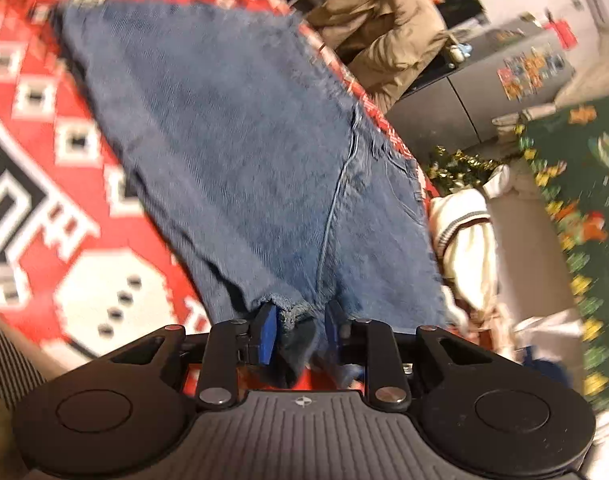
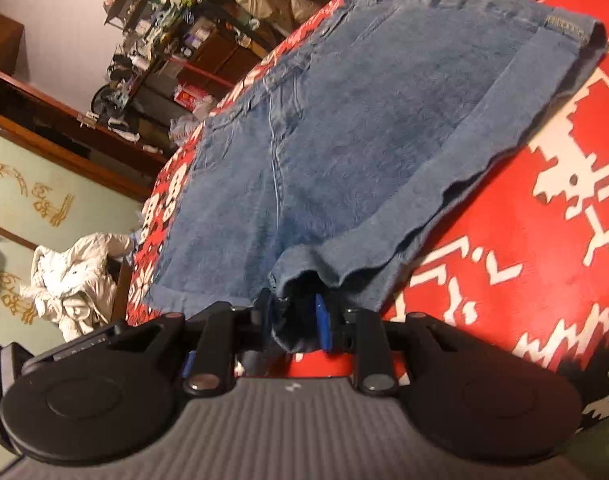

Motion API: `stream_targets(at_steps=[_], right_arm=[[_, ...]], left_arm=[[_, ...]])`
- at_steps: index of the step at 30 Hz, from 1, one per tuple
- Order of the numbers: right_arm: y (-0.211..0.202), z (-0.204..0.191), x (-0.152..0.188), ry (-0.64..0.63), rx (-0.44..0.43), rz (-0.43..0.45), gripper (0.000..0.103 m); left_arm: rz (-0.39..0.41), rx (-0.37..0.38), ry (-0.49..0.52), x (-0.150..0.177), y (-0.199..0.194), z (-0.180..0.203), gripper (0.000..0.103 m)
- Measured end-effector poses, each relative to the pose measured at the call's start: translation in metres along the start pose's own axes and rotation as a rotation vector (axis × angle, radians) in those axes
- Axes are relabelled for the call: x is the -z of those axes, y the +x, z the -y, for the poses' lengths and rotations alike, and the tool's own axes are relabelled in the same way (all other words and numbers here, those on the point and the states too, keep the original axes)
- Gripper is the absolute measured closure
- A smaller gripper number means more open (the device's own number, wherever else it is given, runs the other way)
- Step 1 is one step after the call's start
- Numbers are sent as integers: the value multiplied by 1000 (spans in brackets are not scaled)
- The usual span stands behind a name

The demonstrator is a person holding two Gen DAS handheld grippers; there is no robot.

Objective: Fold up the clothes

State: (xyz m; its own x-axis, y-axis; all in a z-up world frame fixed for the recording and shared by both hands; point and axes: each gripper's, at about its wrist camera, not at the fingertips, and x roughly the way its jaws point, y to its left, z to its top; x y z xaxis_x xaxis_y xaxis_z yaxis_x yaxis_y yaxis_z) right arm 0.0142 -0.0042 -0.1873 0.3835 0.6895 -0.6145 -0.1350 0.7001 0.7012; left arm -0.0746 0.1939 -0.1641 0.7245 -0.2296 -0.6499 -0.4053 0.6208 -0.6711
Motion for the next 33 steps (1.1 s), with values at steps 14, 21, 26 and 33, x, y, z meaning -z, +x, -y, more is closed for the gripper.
stream_targets(at_steps=[14,21,26,33], right_arm=[[-25,-42,12,-203,-5,38,98],[0,-35,16,-131,21,-52,97],[10,-37,19,-119,19,-62,96],[33,-30,27,-97,56,-87,97]], left_arm=[[68,64,278,19,-27,31,98],[-32,-29,294,25,-5,26,98],[-39,-63,329,30,-3,29,97],[-66,-83,331,31,1,26,97]])
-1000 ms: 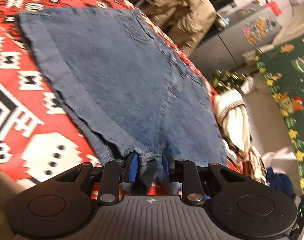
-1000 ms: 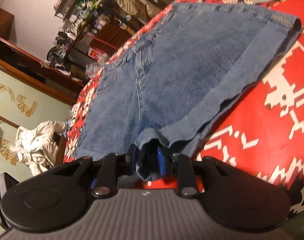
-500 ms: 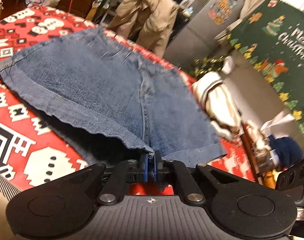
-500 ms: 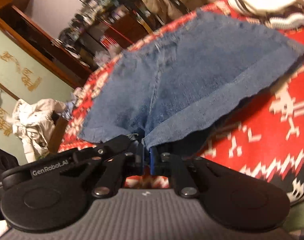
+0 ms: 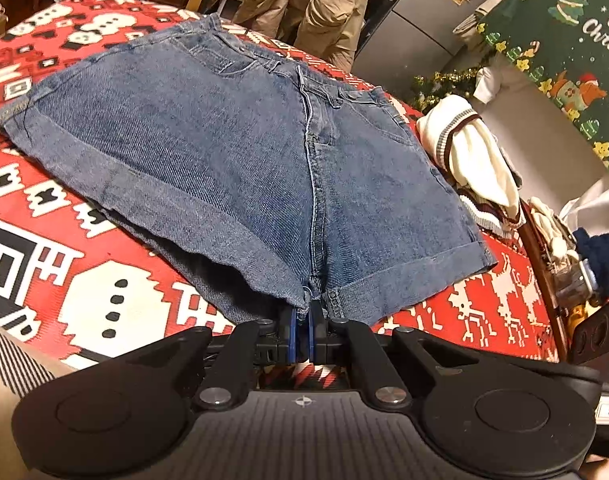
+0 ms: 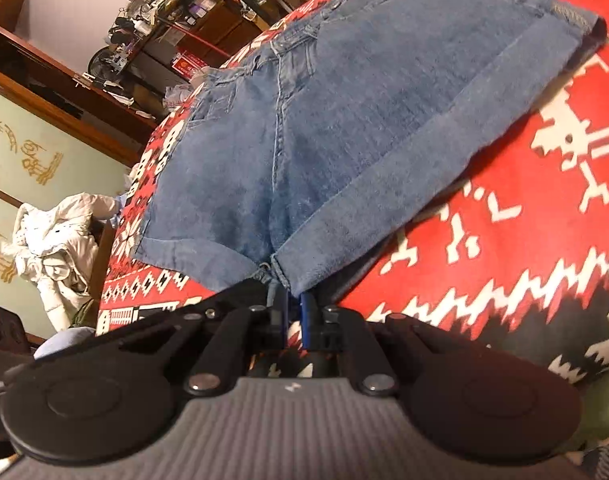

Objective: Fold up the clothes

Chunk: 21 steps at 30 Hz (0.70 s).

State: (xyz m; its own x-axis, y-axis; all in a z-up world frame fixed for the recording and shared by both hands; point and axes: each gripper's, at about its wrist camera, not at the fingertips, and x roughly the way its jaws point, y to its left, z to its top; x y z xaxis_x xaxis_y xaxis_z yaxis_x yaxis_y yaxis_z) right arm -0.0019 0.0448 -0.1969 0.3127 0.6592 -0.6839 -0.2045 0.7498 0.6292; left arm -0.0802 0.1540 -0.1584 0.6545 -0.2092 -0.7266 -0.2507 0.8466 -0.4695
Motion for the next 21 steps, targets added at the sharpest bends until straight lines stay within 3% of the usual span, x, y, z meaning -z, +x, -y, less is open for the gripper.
stream_targets(at_steps=[5,7,9,11,13,16,21], right_arm=[[-11,4,5,19,-20,-5,95],[-24,9,4,34,-32,8,92],[-40,15,2,42,-38,27,91],[-57,22,-4,53,-40,58,91],[-68,27,-12,72,-36,102,91],[-90,36,-27,81,-3,167,87],[-127,62,-49,103,56,249,86]], left_arm=[[38,33,15,1,-11,2,96],[67,46,44,2,-18,6,87],[54,28,70,3,-16,10,86],[44,19,88,4,-13,13,84],[50,32,101,5,-15,15,69],[69,30,143,8,-19,21,62],[76,-25,274,16,-12,43,58]])
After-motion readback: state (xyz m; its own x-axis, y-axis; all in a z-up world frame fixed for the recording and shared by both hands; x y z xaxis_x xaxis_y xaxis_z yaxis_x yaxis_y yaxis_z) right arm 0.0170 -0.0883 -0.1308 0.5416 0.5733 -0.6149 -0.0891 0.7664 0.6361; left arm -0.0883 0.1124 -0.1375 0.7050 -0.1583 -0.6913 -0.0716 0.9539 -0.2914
